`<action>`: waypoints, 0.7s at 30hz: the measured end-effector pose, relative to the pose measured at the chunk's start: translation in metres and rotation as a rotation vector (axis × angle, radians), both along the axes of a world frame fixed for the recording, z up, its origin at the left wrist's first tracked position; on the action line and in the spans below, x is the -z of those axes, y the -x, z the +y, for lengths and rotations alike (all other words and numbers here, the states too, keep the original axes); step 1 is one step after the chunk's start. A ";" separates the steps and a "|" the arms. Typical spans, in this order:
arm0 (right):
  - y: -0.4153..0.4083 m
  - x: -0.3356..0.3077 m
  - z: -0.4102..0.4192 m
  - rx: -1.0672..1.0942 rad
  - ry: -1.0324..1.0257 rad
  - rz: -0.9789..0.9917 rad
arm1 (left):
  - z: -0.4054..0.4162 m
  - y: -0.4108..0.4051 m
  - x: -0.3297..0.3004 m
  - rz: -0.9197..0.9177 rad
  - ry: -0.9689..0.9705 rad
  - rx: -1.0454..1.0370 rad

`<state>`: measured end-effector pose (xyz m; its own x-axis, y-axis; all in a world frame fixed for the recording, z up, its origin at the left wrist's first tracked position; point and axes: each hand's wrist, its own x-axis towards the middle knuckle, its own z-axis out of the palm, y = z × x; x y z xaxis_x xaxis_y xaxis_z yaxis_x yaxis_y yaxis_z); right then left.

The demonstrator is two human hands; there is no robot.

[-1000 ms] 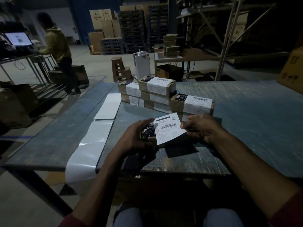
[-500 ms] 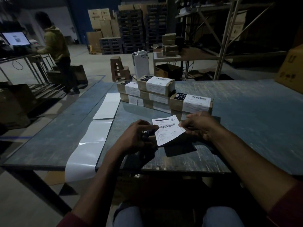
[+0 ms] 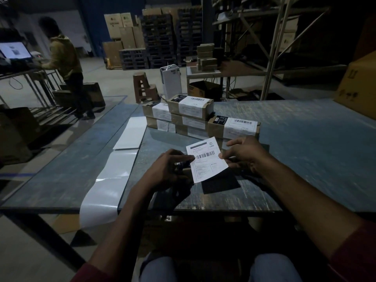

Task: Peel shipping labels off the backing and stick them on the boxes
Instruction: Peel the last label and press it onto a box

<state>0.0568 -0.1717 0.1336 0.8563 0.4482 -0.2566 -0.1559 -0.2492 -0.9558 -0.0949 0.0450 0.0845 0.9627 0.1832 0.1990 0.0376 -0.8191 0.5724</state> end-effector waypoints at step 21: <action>0.006 0.004 0.001 0.030 0.064 -0.093 | -0.001 -0.001 -0.001 0.001 -0.016 -0.006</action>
